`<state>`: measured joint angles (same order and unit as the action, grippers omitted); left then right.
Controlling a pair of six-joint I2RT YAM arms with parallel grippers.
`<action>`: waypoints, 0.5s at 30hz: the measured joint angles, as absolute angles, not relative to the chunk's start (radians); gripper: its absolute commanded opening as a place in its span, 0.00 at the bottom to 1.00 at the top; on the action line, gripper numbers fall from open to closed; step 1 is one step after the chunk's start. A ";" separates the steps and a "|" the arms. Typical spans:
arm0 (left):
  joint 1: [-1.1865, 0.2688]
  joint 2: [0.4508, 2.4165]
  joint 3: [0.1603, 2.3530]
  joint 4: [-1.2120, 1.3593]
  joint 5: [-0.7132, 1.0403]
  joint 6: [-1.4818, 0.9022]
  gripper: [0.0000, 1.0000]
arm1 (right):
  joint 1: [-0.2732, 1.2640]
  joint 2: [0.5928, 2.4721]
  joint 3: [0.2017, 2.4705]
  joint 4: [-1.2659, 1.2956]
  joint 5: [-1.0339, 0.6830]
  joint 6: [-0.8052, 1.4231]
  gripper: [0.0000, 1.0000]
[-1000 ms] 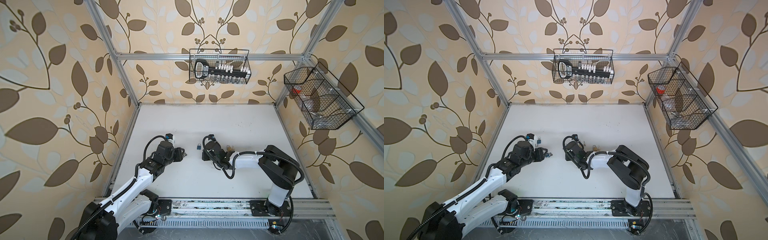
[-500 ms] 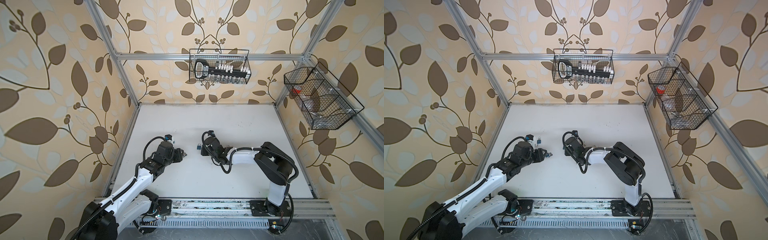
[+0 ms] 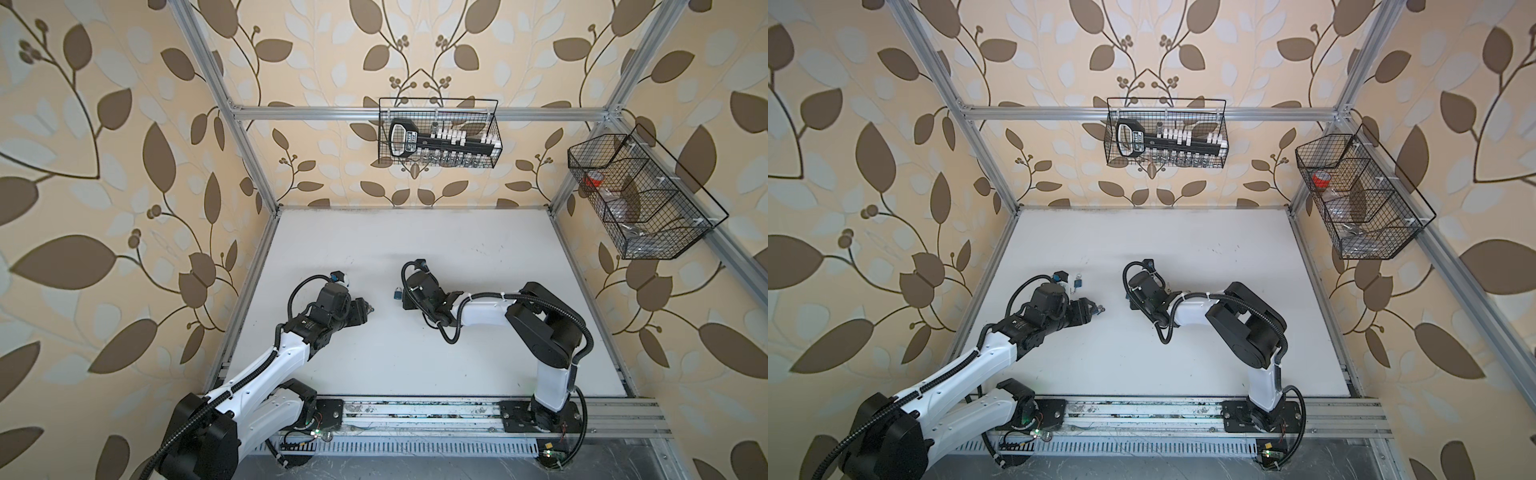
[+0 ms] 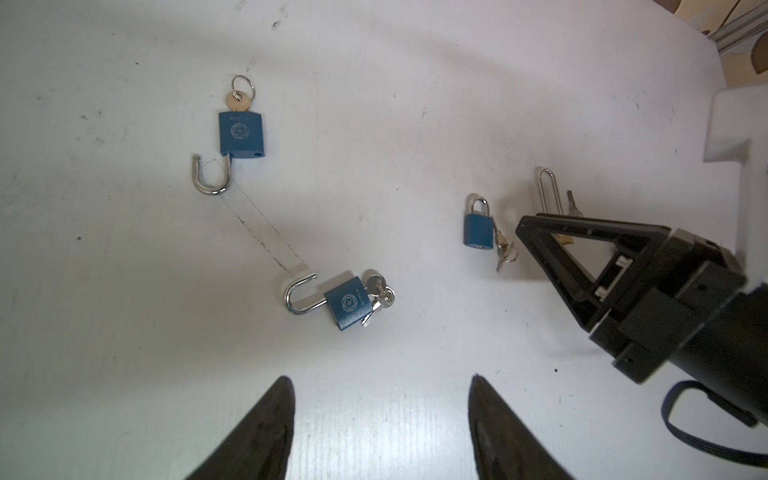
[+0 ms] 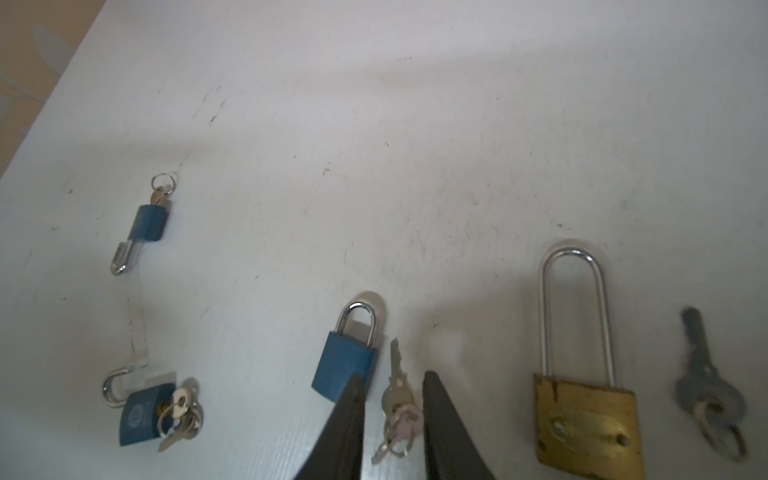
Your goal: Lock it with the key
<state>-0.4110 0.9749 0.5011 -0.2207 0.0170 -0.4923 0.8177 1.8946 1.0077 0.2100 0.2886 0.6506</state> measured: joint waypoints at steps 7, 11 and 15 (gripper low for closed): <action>-0.347 0.933 0.501 -0.199 0.035 -0.542 0.69 | 0.818 1.747 0.939 0.341 0.200 0.403 0.78; -0.258 0.902 0.474 -0.144 0.099 -0.595 0.69 | 0.823 1.720 0.905 0.433 0.071 0.224 0.82; -0.128 0.897 0.408 -0.074 0.209 -0.675 0.69 | 0.825 1.722 0.905 0.461 -0.023 0.125 0.86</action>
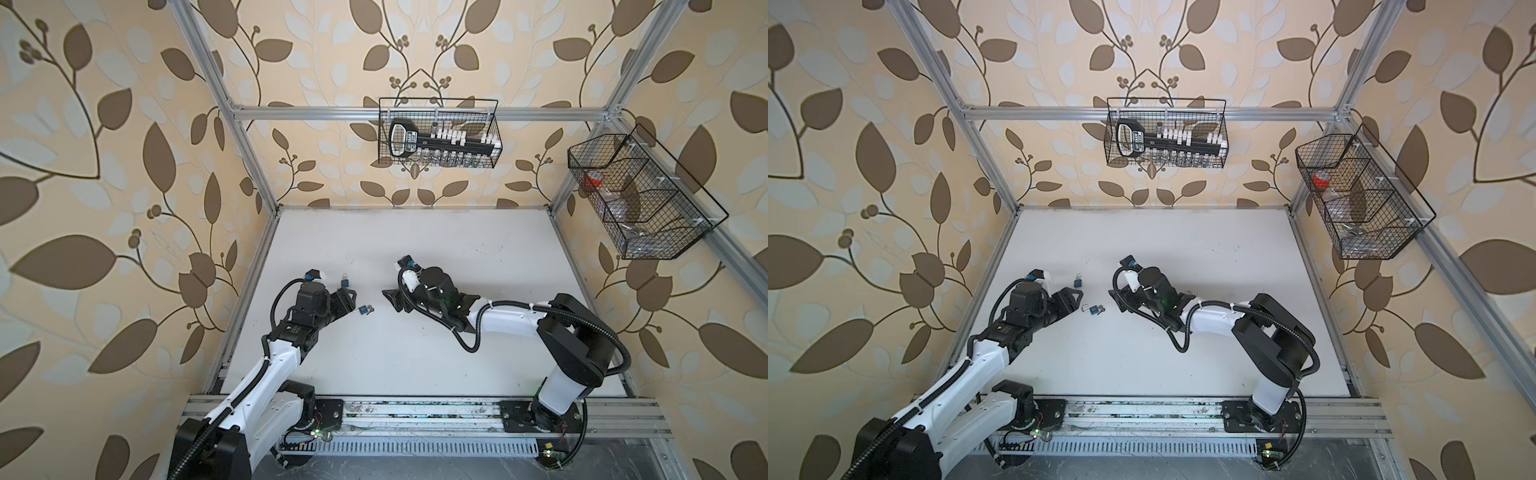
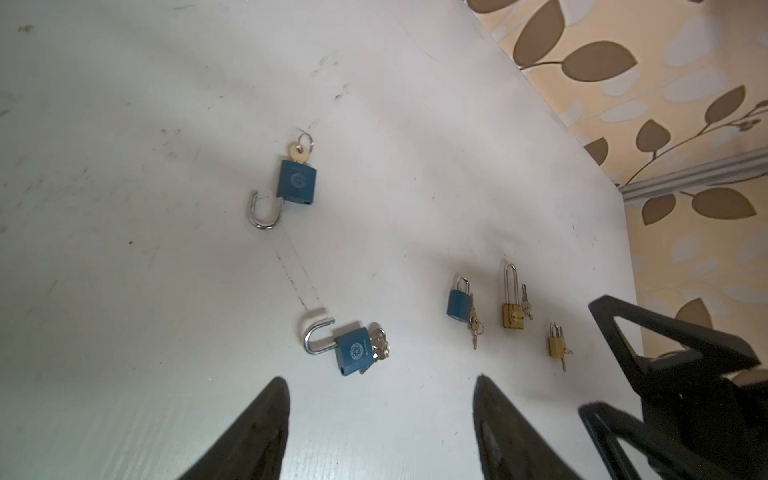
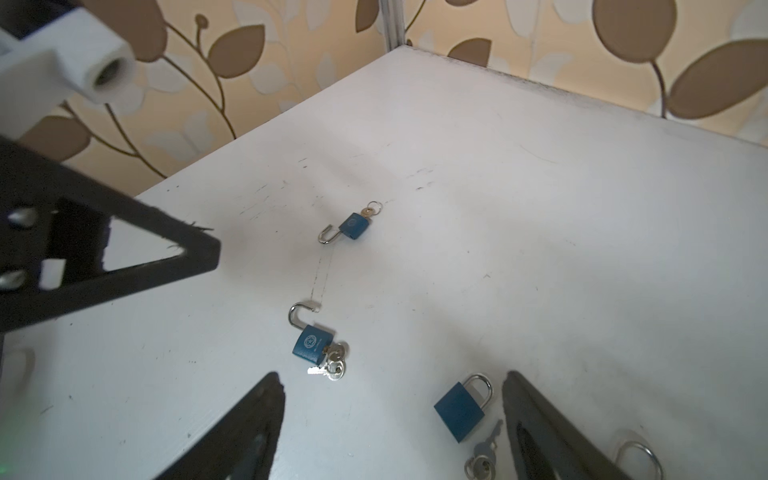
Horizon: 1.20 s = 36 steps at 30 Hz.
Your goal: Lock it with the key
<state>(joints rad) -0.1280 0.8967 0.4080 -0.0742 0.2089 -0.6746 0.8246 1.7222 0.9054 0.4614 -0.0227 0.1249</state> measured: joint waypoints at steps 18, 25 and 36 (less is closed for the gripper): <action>0.166 0.846 0.329 0.019 0.480 -0.838 0.69 | 0.806 2.003 1.256 0.130 -0.517 -0.553 0.75; 0.198 0.837 0.326 0.017 0.521 -0.842 0.68 | 0.785 2.168 1.523 -0.168 -0.594 -0.775 0.63; 0.198 0.819 0.355 -0.050 0.527 -0.825 0.69 | 0.785 2.383 1.824 -0.451 -0.625 -0.854 0.53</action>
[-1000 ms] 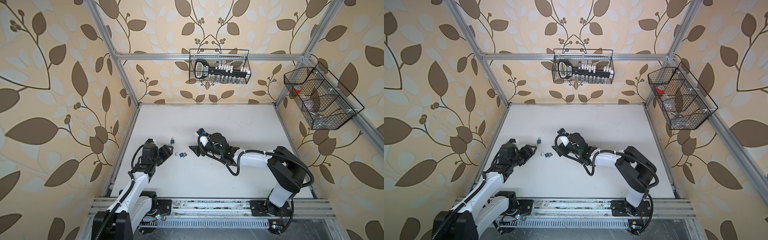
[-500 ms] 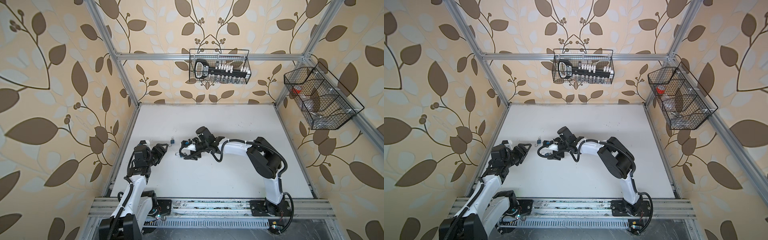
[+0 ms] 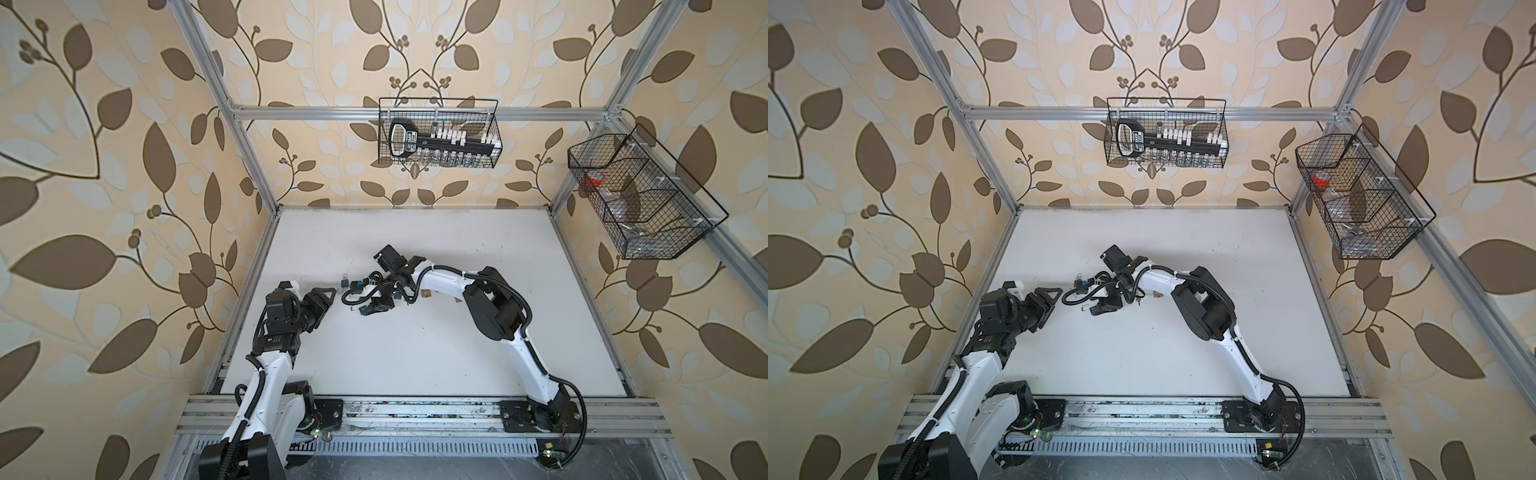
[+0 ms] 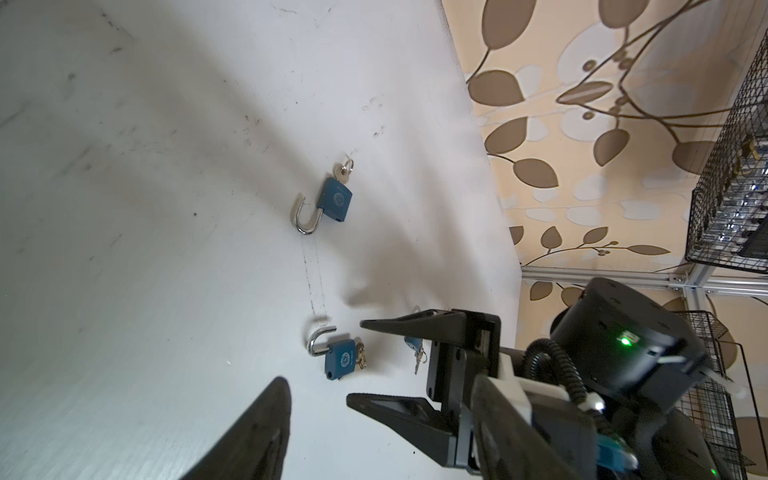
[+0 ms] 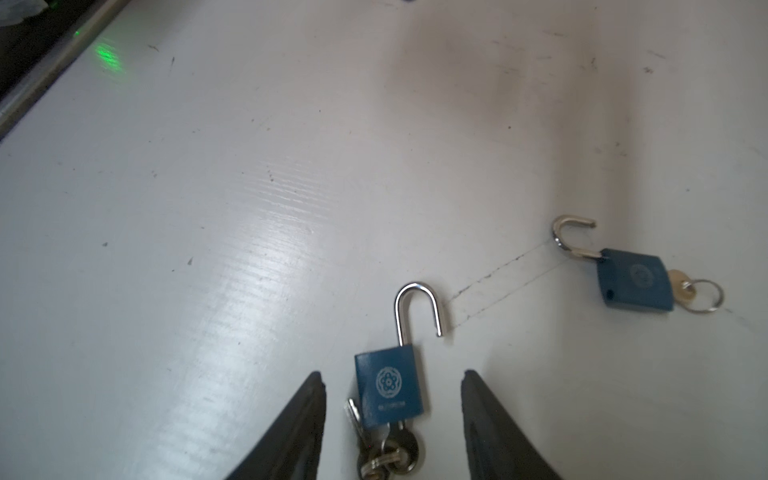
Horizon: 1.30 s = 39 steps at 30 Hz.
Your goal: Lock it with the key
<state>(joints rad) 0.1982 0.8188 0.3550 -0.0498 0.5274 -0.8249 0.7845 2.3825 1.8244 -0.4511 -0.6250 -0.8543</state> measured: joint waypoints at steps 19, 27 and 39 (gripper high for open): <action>0.198 0.806 0.435 -0.131 0.543 -0.760 0.69 | 0.792 2.444 1.908 -0.526 -0.628 -0.867 0.41; 0.198 0.806 0.435 -0.139 0.543 -0.759 0.69 | 0.792 2.444 1.908 -0.531 -0.628 -0.881 0.28; 0.198 0.788 0.535 -0.226 0.543 -0.735 0.70 | 0.792 2.399 1.819 -0.443 -0.625 -0.855 0.00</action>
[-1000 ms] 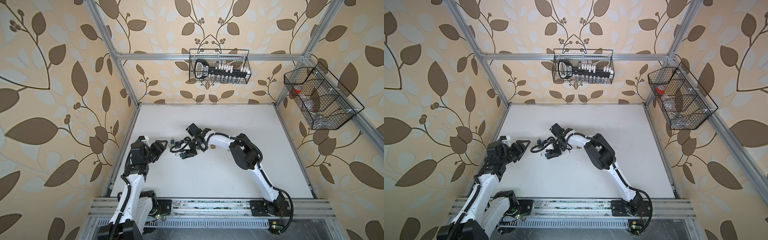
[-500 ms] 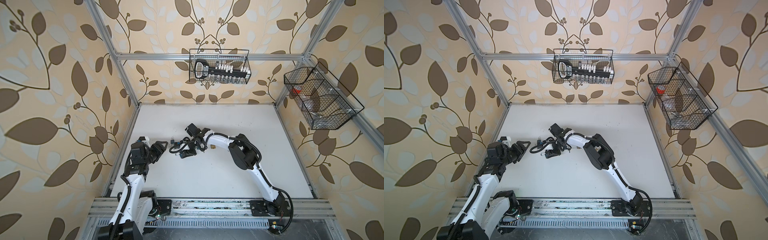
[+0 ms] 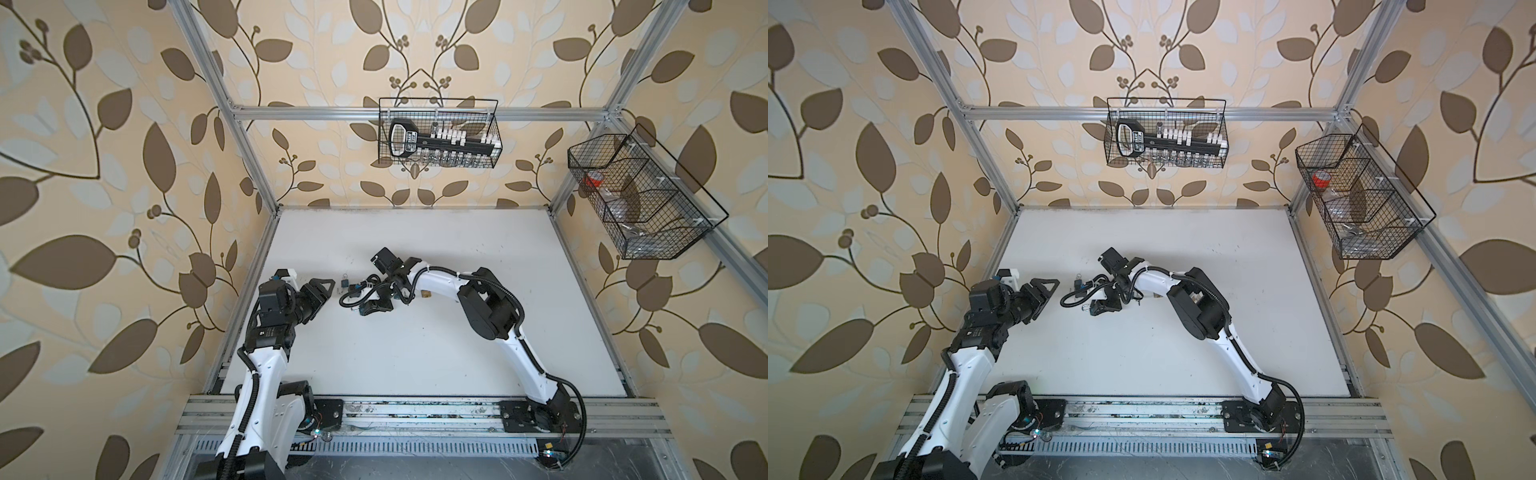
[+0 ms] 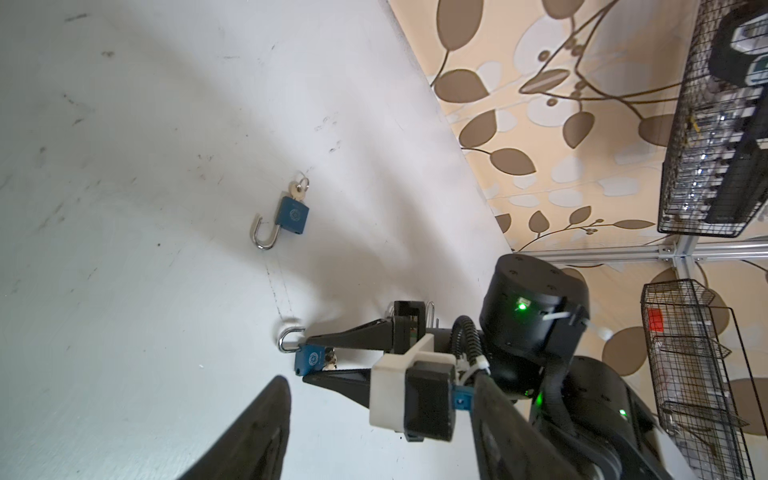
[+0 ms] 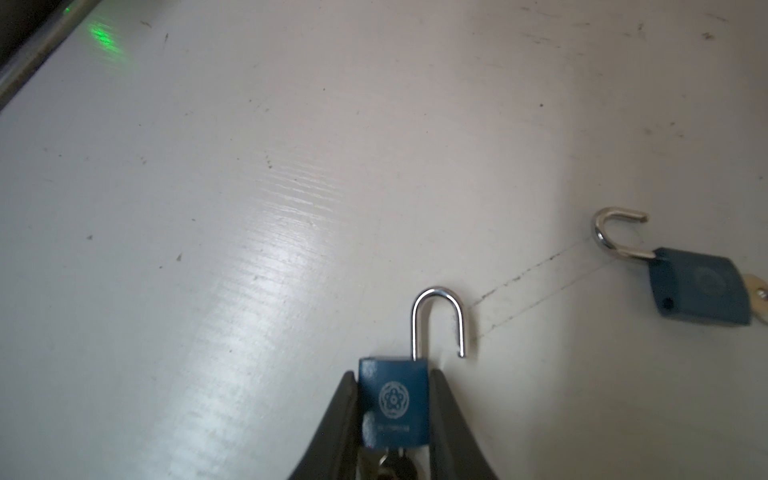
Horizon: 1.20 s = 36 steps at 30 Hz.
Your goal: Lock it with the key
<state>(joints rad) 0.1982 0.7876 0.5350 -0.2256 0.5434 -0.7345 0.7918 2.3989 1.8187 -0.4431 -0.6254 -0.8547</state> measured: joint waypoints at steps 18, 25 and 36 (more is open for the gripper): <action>0.068 0.952 0.871 -0.280 0.704 -0.576 0.68 | 0.791 1.548 0.934 0.488 -0.306 -0.344 0.00; -0.140 0.995 0.953 -0.221 0.758 -0.426 0.91 | 0.771 1.293 0.853 0.386 -0.203 -0.244 0.00; -0.313 1.205 1.170 -0.144 0.892 -0.234 0.88 | 0.544 1.105 0.846 0.218 -0.532 -0.018 0.00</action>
<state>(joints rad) -0.3126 1.2053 1.1702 -0.1444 0.8921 -0.2337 0.5442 1.1046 0.8463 0.2180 -0.5320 -0.0177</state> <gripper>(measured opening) 0.891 0.240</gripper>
